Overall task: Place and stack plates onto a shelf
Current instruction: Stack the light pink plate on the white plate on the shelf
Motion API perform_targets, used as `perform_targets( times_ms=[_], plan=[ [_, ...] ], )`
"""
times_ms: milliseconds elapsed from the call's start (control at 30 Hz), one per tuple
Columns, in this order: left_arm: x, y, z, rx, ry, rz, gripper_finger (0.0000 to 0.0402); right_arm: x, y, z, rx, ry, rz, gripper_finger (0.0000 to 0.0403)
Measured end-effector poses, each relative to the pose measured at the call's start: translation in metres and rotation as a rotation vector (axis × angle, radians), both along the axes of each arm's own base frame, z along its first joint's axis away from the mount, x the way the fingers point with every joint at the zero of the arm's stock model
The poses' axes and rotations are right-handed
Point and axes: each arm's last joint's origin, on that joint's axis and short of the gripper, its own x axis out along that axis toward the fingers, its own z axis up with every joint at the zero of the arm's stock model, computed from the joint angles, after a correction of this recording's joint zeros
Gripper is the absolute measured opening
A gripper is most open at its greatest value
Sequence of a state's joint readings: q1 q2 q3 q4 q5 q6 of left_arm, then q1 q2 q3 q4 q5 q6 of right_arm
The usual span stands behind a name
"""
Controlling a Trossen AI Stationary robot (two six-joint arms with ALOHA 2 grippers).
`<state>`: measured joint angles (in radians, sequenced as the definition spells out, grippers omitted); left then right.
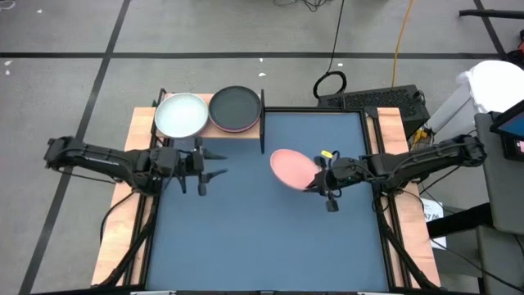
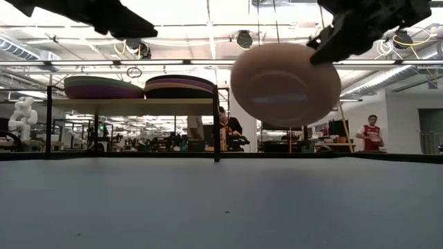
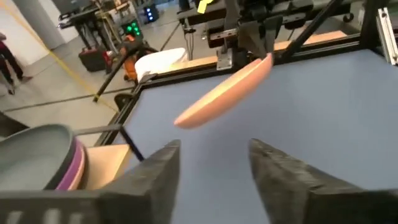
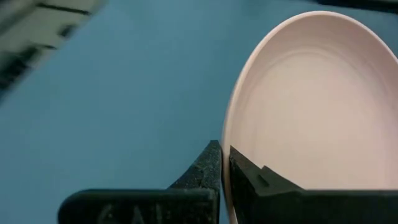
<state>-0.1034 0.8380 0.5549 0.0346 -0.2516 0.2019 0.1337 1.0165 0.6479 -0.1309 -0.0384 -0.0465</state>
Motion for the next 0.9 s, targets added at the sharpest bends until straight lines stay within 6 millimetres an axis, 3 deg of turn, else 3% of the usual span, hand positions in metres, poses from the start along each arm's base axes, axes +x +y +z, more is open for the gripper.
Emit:
perform_targets(
  times_ms=[133,267,600,900],
  plan=[
    [0.012,-0.006,-0.006,0.027,0.011,-0.033,0.0261,0.007,0.003,0.000,0.033,-0.039,0.075,0.0000],
    [0.022,-0.015,-0.017,0.061,0.059,-0.149,0.0287,0.014,0.007,-0.002,0.072,-0.065,0.147,0.0000],
    [0.045,-0.033,-0.029,0.167,0.015,-0.313,0.0287,0.029,0.013,-0.014,0.152,-0.062,0.303,0.0001],
    [0.058,-0.038,-0.039,0.171,0.033,-0.376,0.0224,0.033,0.014,-0.018,0.136,-0.061,0.314,0.0004]
  ],
)
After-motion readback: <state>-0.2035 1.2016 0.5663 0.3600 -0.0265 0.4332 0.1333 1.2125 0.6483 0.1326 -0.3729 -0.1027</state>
